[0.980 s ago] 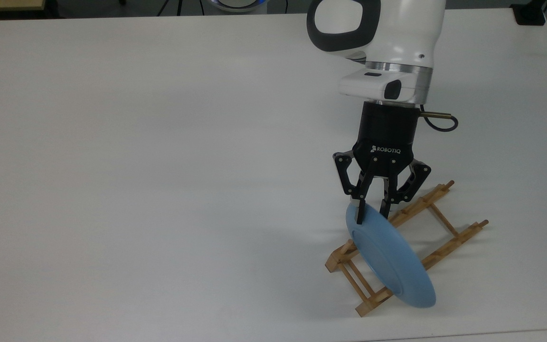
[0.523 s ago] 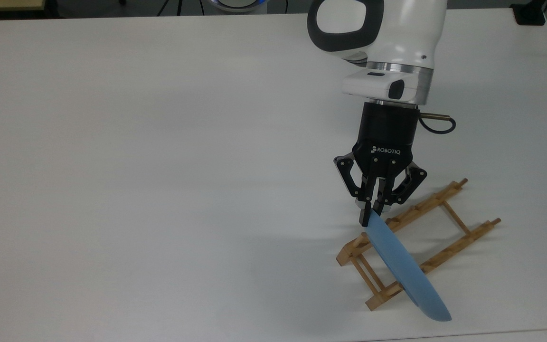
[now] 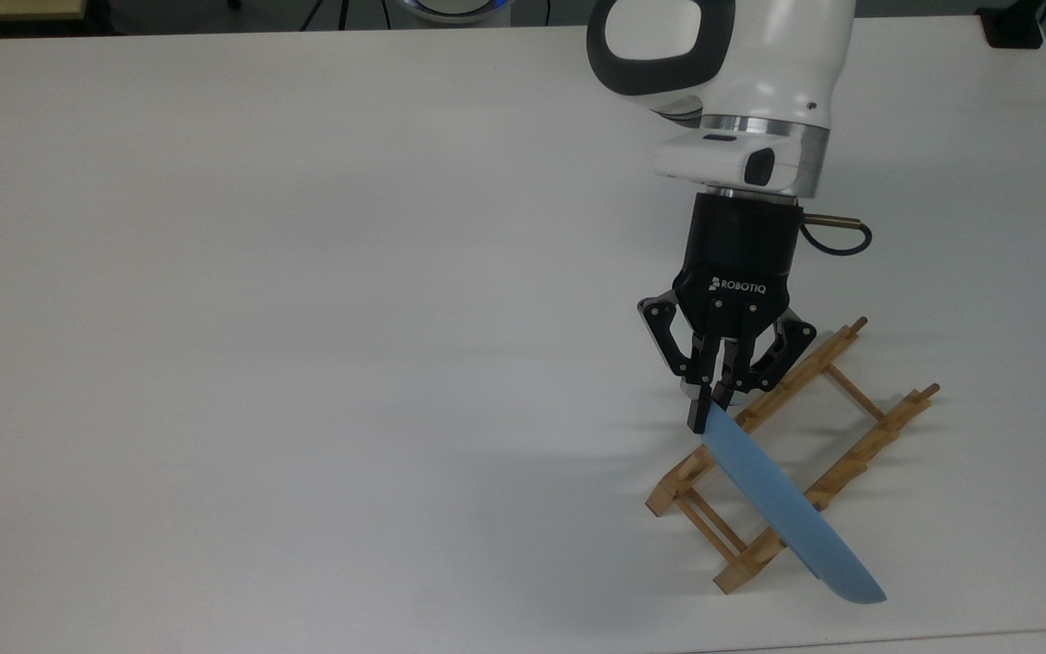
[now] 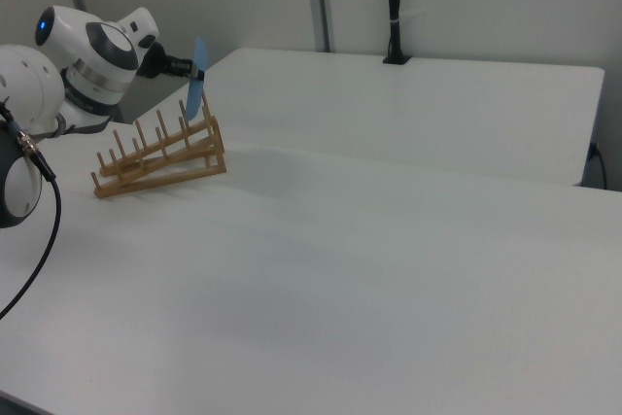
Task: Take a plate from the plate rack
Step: 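Lift the blue plate up out of the rack slots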
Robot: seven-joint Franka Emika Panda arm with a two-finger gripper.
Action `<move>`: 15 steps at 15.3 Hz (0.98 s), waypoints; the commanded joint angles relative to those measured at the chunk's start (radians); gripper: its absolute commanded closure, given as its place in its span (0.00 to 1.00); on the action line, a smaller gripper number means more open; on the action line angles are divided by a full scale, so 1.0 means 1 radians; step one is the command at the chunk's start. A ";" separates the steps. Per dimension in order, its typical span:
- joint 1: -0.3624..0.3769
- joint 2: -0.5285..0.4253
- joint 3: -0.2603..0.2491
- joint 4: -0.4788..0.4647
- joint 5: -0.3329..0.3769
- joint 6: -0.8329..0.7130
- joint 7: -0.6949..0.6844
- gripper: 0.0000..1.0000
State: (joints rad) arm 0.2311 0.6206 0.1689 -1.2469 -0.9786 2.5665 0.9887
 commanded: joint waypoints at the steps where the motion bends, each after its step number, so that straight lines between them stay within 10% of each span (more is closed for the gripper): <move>1: -0.001 -0.042 -0.009 -0.006 -0.009 0.006 0.027 1.00; 6: -0.047 -0.137 -0.002 -0.069 0.088 0.008 0.012 1.00; 15: -0.163 -0.353 0.009 -0.216 0.656 -0.201 -0.474 1.00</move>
State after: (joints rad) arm 0.1066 0.3771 0.1702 -1.3695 -0.4764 2.4884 0.6816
